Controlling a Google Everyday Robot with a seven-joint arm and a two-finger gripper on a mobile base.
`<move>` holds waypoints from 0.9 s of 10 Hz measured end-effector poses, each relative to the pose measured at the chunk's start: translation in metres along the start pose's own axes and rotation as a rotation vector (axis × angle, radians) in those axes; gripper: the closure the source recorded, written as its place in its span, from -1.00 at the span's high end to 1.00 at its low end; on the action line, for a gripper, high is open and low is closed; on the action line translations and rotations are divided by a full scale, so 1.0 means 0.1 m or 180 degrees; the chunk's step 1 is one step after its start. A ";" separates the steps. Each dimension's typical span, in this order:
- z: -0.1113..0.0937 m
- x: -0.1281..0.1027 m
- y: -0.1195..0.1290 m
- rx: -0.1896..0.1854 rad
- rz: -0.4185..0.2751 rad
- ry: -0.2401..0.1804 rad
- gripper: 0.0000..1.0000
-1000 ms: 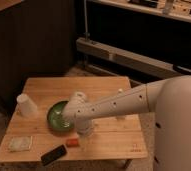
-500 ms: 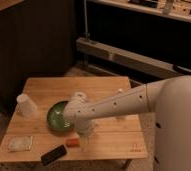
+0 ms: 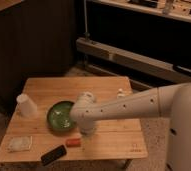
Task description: Place the pepper on the white sponge
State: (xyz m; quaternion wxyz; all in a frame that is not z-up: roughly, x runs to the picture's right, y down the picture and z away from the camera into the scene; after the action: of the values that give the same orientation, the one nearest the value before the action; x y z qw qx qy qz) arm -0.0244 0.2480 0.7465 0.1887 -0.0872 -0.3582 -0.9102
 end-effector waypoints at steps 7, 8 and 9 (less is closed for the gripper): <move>0.00 0.24 -0.22 -0.0110 -0.0861 0.0303 0.60; 0.04 0.34 -0.26 -0.0151 -0.0992 0.0291 0.60; 0.08 0.40 -0.29 -0.0190 -0.1062 0.0261 0.60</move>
State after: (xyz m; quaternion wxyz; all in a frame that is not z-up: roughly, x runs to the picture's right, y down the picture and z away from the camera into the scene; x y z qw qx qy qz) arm -0.0724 0.2612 0.7463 0.0468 0.0051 -0.3326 -0.9419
